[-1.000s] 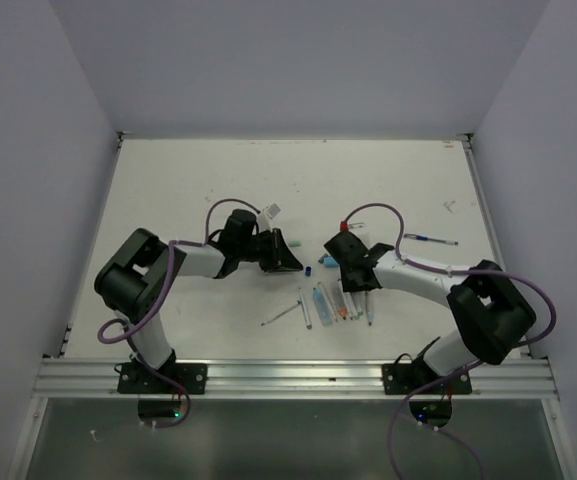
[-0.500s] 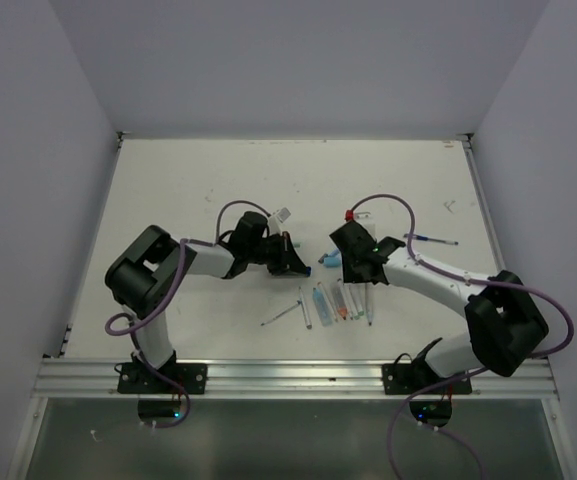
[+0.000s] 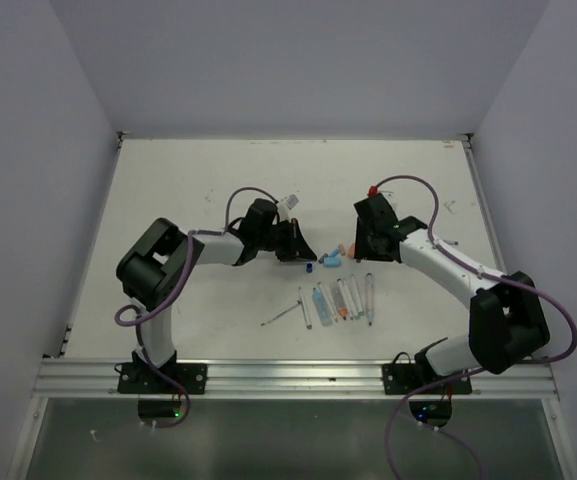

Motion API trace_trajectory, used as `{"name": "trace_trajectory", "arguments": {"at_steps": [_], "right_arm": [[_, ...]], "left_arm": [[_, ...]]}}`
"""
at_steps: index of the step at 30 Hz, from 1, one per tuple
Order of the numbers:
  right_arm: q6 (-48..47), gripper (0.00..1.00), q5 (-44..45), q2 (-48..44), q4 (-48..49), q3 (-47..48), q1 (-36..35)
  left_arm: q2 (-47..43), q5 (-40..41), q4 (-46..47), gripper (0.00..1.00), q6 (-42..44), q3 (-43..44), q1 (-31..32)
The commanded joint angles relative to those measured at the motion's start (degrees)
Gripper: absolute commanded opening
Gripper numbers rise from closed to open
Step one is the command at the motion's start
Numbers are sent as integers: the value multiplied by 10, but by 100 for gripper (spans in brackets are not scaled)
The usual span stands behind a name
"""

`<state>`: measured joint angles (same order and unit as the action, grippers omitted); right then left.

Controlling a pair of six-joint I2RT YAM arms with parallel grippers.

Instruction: Open the pen caps

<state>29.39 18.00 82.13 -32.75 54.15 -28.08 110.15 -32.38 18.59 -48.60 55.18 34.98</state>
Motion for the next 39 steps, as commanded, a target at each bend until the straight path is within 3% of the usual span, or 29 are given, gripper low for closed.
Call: {"name": "trace_trajectory", "arguments": {"at_steps": [1, 9, 14, 15, 17, 23, 28, 30, 34, 39], "right_arm": [[-14, 49, -28, 5, -8, 39, 29], [-15, 58, -41, 21, -10, 51, 126], [-8, 62, -37, 57, -5, 68, 185], [0, 69, -23, 67, -3, 74, 195], [10, 74, -7, 78, -2, 80, 208], [52, 85, -17, 117, 4, 101, 278], [70, 86, -51, 155, 10, 124, 296], [76, 84, -76, 155, 31, 112, 294], [68, 83, -69, 153, 32, 111, 289], [46, 83, -60, 152, 30, 112, 289]], "left_arm": [[-2, 20, -16, 0, 23, 20, -7], [-97, 67, -58, 1, 74, -9, -15], [-174, 88, -16, 15, 79, -85, -14], [-201, 88, -8, 17, 80, -98, -13], [-226, 88, 9, 23, 83, -129, -8], [-295, 80, 12, 30, 98, -175, 3], [-298, 81, -7, 32, 122, -186, 5], [-265, 79, -14, 27, 130, -178, 5], [-204, 67, 1, 3, 122, -157, 5], [-148, 61, 20, 0, 105, -136, 7]]}}
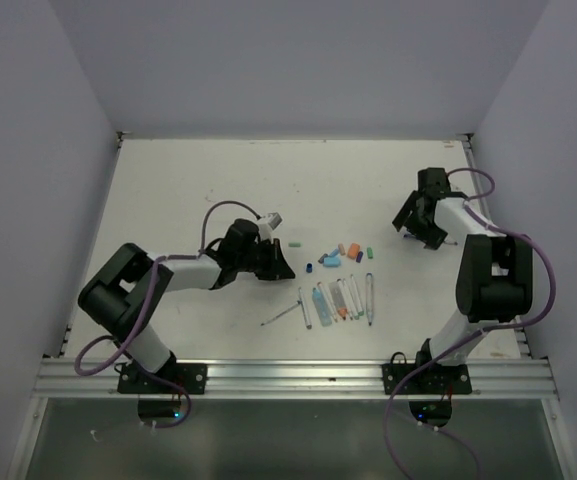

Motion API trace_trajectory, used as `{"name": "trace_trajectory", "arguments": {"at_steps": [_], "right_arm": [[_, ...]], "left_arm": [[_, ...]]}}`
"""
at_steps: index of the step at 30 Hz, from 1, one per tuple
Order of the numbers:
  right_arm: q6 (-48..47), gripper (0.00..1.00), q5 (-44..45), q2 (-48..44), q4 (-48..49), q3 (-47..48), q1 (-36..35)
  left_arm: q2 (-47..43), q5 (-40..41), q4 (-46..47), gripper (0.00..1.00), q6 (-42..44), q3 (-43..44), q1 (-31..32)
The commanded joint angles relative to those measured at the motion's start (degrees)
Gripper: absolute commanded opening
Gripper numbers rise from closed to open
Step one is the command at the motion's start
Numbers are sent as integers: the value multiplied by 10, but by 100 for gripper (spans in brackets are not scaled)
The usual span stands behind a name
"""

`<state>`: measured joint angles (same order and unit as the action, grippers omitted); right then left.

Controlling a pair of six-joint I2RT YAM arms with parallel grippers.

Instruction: Open the pen caps

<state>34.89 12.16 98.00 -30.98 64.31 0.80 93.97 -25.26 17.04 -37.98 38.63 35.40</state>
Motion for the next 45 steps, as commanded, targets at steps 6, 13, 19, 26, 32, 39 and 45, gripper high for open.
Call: {"name": "trace_trajectory", "arguments": {"at_steps": [6, 13, 19, 26, 32, 39, 45], "right_arm": [[-38, 81, 4, -20, 20, 1, -55], [-33, 71, -21, -60, 46, -5, -171], [-16, 31, -73, -61, 72, -16, -224], [-22, 0, -111, -47, 88, -33, -272], [-12, 0, -152, -42, 144, -57, -297], [5, 0, -197, -14, 169, -53, -311], [15, 0, -212, 11, 188, -58, -320]], "left_arm": [[47, -13, 48, 0, -19, 54, 15], [80, -3, 40, 0, -27, 82, 35], [98, 3, 35, 0, -32, 95, 36], [104, 9, 26, 0, -33, 112, 36], [107, 13, 21, 0, -34, 116, 36], [112, 17, 19, 0, -34, 120, 36], [118, 21, 13, 0, -31, 128, 36]]}}
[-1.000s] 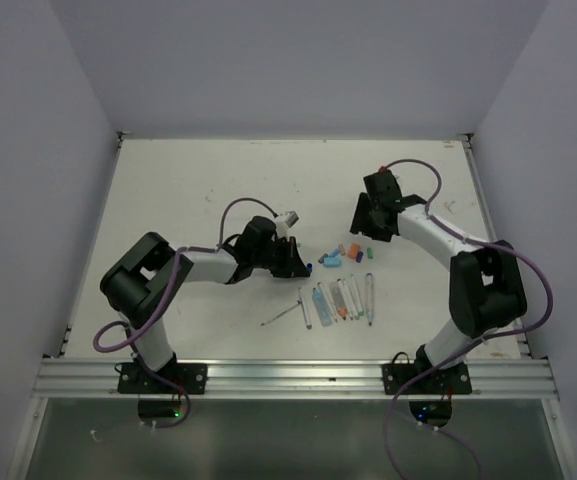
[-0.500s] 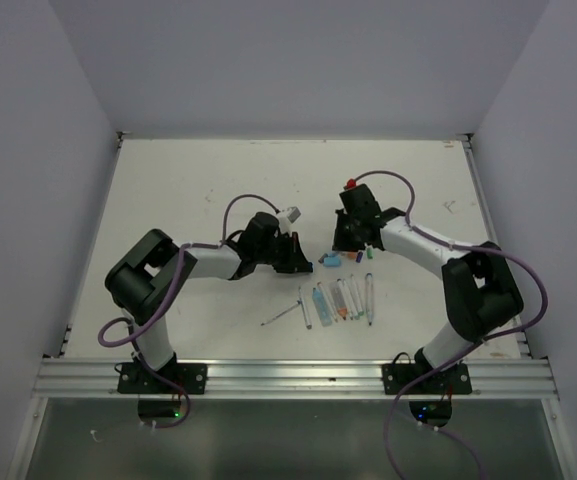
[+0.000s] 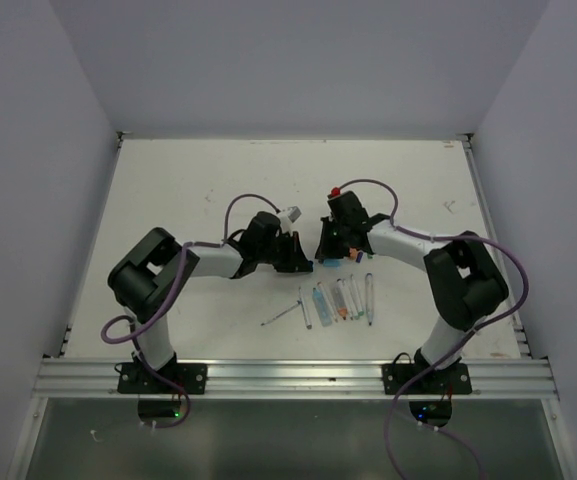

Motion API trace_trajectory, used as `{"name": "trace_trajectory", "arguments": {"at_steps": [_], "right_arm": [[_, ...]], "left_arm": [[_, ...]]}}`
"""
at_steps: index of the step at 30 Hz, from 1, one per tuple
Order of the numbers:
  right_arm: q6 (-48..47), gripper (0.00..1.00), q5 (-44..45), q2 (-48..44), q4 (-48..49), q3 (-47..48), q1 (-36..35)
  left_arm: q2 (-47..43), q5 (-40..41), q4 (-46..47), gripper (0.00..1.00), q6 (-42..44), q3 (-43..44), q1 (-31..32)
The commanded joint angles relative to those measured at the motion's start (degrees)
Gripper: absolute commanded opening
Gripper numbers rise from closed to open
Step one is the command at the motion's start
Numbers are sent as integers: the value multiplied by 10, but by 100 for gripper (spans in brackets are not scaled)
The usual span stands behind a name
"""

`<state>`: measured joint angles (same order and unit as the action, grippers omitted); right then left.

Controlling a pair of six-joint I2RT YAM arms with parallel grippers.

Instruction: Open the pen caps

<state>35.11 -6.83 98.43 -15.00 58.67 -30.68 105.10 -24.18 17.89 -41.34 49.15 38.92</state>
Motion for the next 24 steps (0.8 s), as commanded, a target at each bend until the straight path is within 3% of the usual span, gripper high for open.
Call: {"name": "trace_trajectory", "arguments": {"at_steps": [1, 14, 20, 23, 24], "right_arm": [[14, 0, -25, 10, 30, -2, -7], [7, 0, -18, 13, 19, 6, -8], [-21, 1, 88, -28, -69, 61, 20], [-12, 15, 98, -43, -92, 70, 96], [-9, 29, 103, -46, -96, 69, 116]], "left_arm": [[10, 11, 3, 0, 3, 24, 1], [38, 28, -25, 0, 19, 71, -2], [0, 45, -37, 0, 34, 58, -5], [-37, 57, -45, 0, 43, 45, -4], [-57, 56, -44, 1, 47, 39, -4]]}}
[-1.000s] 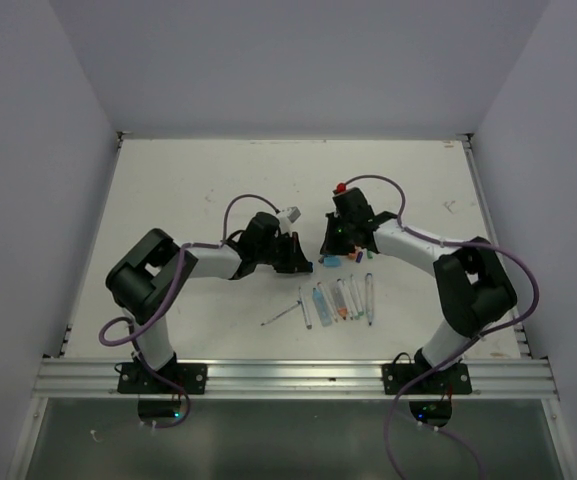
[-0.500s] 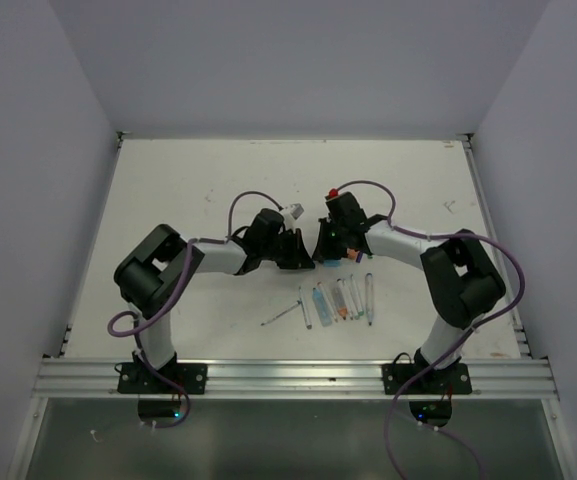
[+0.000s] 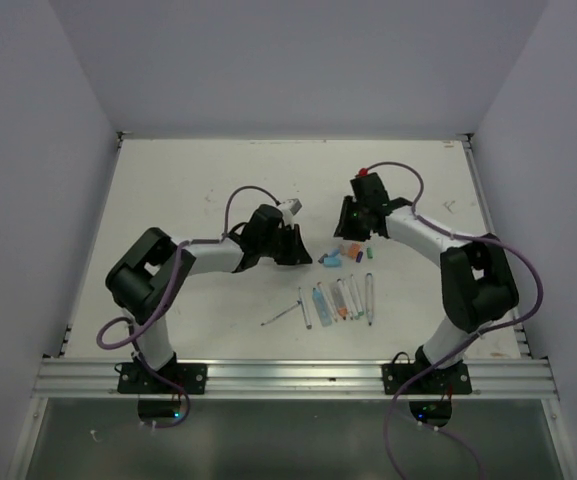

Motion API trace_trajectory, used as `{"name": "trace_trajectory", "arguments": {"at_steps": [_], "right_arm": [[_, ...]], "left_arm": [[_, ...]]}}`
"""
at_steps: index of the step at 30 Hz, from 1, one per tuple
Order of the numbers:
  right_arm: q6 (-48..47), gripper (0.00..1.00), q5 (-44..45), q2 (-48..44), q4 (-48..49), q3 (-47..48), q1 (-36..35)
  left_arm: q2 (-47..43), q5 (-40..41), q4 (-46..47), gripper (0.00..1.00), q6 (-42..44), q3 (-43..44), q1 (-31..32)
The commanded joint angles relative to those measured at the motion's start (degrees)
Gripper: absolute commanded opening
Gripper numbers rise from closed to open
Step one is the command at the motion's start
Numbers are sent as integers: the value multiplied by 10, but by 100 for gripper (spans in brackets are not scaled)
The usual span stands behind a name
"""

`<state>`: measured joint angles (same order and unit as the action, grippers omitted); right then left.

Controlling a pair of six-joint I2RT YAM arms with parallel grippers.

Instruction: Open the pen caps

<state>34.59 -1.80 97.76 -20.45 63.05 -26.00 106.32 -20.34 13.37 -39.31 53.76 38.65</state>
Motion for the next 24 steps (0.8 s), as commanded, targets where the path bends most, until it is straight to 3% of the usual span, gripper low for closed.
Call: {"name": "trace_trajectory", "arguments": {"at_steps": [1, 2, 3, 5, 7, 13, 24], "right_arm": [[-3, 36, 57, -43, -45, 27, 107], [-3, 46, 77, -48, -55, 30, 121], [-1, 63, 86, -49, -62, 32, 146], [6, 76, 115, -49, -78, 42, 168], [14, 77, 132, -45, -99, 56, 201], [43, 75, 139, -13, -115, 67, 296], [73, 75, 167, 78, -121, 106, 318]], "left_arm": [[-80, 19, 4, 4, 27, -15, -1], [-91, 18, 13, 12, 29, -29, 0], [-113, 18, 18, 16, 33, -37, 0], [-131, 10, 32, 27, 34, -59, 2], [-153, 0, 47, 34, 34, -74, 3], [-191, -41, 104, 40, 21, -135, 7], [-221, -84, 163, 41, 9, -200, 18]]}}
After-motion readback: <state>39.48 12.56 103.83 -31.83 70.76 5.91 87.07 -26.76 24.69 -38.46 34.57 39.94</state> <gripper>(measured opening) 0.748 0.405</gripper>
